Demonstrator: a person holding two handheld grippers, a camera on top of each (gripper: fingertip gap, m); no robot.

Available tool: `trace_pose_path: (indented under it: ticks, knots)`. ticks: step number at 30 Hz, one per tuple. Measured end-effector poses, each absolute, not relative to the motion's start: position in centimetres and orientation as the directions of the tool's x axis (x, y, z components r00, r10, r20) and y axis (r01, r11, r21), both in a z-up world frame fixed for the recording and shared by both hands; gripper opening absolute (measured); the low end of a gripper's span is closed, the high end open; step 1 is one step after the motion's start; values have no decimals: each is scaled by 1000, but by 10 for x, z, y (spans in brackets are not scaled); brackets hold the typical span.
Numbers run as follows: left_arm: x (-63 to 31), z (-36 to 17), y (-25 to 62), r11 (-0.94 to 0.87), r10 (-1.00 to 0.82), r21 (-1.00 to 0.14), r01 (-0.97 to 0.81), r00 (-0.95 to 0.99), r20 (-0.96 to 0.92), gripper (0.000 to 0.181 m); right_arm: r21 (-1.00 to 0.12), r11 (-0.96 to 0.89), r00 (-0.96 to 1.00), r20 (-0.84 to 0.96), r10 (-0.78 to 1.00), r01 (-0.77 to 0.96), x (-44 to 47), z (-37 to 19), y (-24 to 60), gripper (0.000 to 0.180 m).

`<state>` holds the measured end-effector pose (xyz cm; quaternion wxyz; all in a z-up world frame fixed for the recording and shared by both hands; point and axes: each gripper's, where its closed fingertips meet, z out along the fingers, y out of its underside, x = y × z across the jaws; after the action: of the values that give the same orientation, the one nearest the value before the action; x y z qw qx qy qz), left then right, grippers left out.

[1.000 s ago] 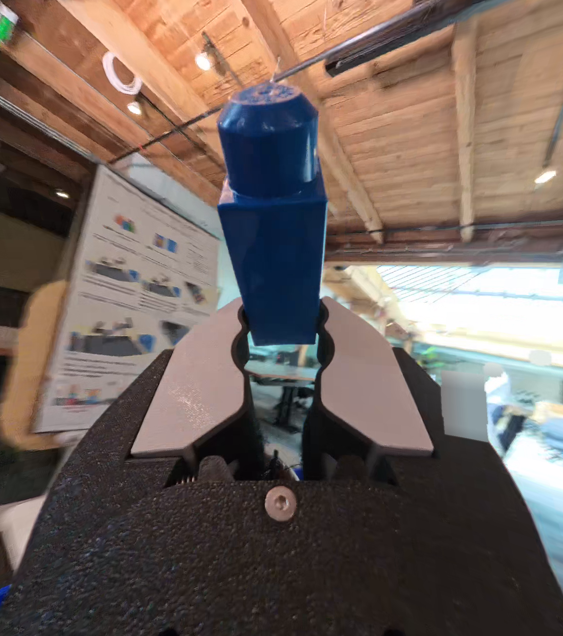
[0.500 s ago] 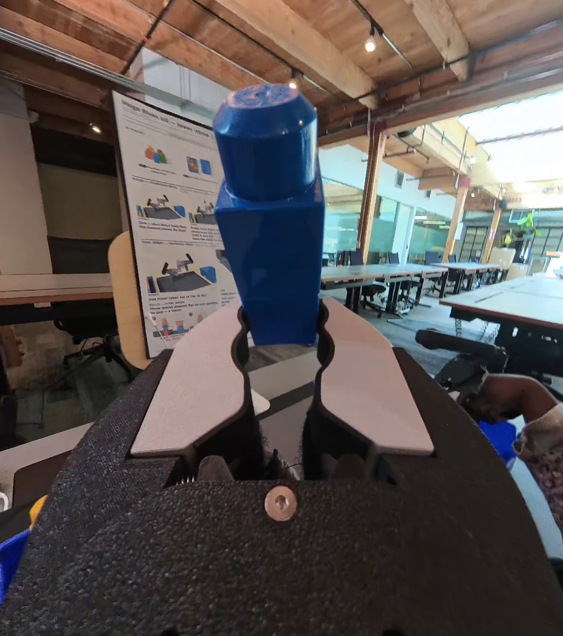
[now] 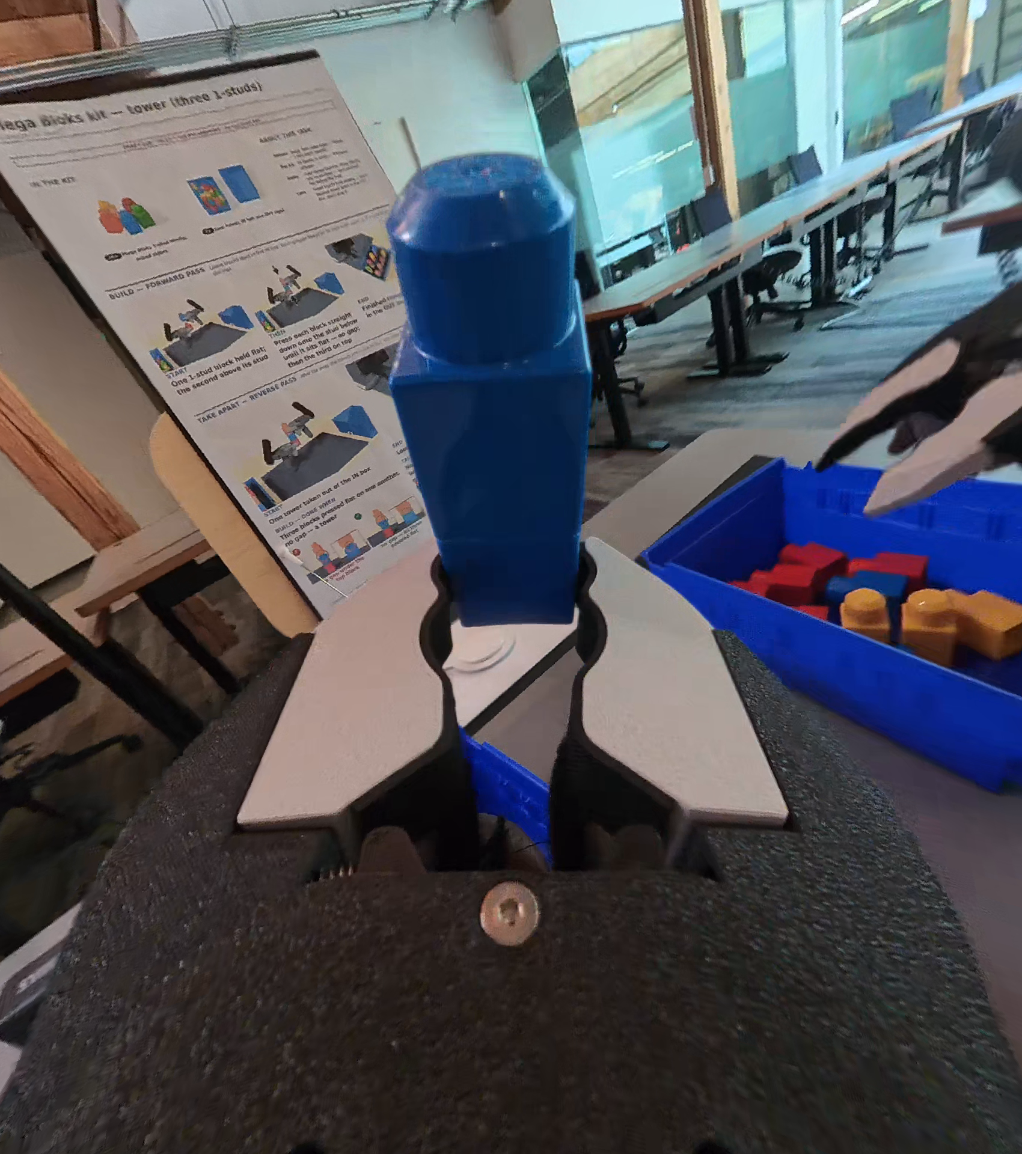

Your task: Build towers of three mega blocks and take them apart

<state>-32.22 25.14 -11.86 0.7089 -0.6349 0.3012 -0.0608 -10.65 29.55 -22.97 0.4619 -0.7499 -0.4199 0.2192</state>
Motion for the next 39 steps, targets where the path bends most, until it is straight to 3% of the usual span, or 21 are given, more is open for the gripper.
trace_pose_path:
  ticks: [4,8,16,18,30,33,34,36,39]
  knots:
    - [-295,-126,257,209,-479,-909,-360,773,-416,37,-971,133,512,220,830,200,-146,-143,269,61]
    - [-276,-132,264,223,-409,-851,-476,746,-525,37,-955,295,422,284,861,41,-195,-98,229,62]
    - [-261,-131,269,274,-183,-647,-712,622,-761,36,-941,324,518,325,791,94,-249,-99,232,57]
    - [-258,-131,268,289,-160,-611,-737,592,-790,36,-935,344,528,334,780,84,-250,-98,233,36]
    - [-260,-115,259,353,-179,-657,-666,642,-746,36,-906,416,567,386,727,83,-249,-81,218,35]
    - [-339,-139,295,6,5,-599,-801,599,-801,36,-863,469,578,290,763,-186,-221,-39,190,35]
    - [-364,-151,304,-44,-1,-625,-779,626,-780,37,-839,479,590,256,765,-257,-201,-24,181,35]
    - [-398,-162,308,-69,-64,-785,-616,788,-613,37,-772,540,666,210,716,-336,-151,-2,172,35]
    - [-425,-133,286,77,-103,-946,-316,941,-323,36,-810,534,752,192,630,-241,-97,-5,184,35]
